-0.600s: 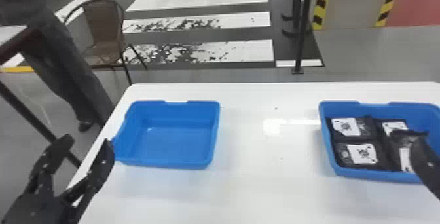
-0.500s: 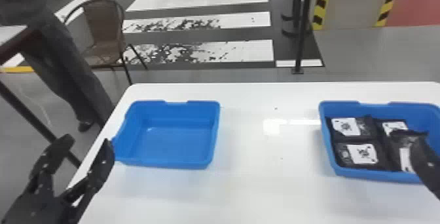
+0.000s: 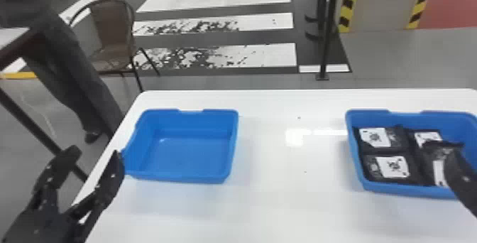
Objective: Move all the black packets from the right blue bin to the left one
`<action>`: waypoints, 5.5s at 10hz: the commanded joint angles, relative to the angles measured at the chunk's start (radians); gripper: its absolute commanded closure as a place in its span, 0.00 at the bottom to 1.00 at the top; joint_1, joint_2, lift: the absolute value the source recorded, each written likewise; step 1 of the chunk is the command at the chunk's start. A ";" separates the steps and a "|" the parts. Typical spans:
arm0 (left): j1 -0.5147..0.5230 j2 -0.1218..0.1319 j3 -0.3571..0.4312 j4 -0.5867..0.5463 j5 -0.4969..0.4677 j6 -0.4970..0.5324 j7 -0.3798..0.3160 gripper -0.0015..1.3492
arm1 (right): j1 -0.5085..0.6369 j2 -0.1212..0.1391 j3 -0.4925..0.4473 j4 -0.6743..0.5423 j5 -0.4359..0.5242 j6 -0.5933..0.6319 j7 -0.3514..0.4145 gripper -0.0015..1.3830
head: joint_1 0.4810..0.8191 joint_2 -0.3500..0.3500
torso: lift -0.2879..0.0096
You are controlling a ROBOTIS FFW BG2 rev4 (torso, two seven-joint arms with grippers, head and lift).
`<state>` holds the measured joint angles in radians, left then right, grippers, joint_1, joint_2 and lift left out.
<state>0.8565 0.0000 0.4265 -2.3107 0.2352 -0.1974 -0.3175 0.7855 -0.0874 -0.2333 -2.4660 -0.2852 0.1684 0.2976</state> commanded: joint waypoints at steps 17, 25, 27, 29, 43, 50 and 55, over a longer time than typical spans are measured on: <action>-0.002 -0.003 -0.010 0.000 0.024 0.030 0.000 0.33 | -0.678 -0.114 0.066 0.734 -0.042 0.514 0.167 0.11 | 0.63 0.69 | 0.50; 0.002 -0.003 -0.016 0.002 0.048 0.040 -0.002 0.33 | -0.734 -0.114 0.070 0.725 -0.008 0.605 0.103 0.11 | 0.63 0.68 | 0.50; 0.000 -0.003 -0.018 0.005 0.048 0.040 -0.005 0.33 | -0.778 -0.115 0.076 0.737 0.020 0.686 0.103 0.11 | 0.63 0.66 | 0.50; -0.002 -0.003 -0.020 0.012 0.050 0.040 -0.009 0.33 | -0.830 -0.127 0.112 0.774 0.014 0.750 0.104 0.11 | 0.63 0.67 | 0.50; -0.007 -0.003 -0.024 0.047 0.084 -0.006 -0.023 0.33 | -0.732 -0.109 0.002 0.548 -0.144 0.804 0.060 0.80 | 0.63 0.70 | 0.50; -0.039 -0.003 -0.087 0.012 0.076 0.050 -0.020 0.33 | -0.786 -0.120 0.171 0.698 -0.891 0.727 0.236 0.80 | 0.63 0.93 | 0.50; -0.091 0.038 -0.245 -0.059 0.243 0.214 -0.055 0.33 | -0.886 -0.133 0.353 0.781 -1.047 0.710 0.299 0.80 | 0.63 0.97 | 0.50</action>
<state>0.7751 0.0293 0.1997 -2.3643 0.4431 -0.0161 -0.3701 -0.0931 -0.2206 0.1004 -1.6888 -1.3268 0.8800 0.5969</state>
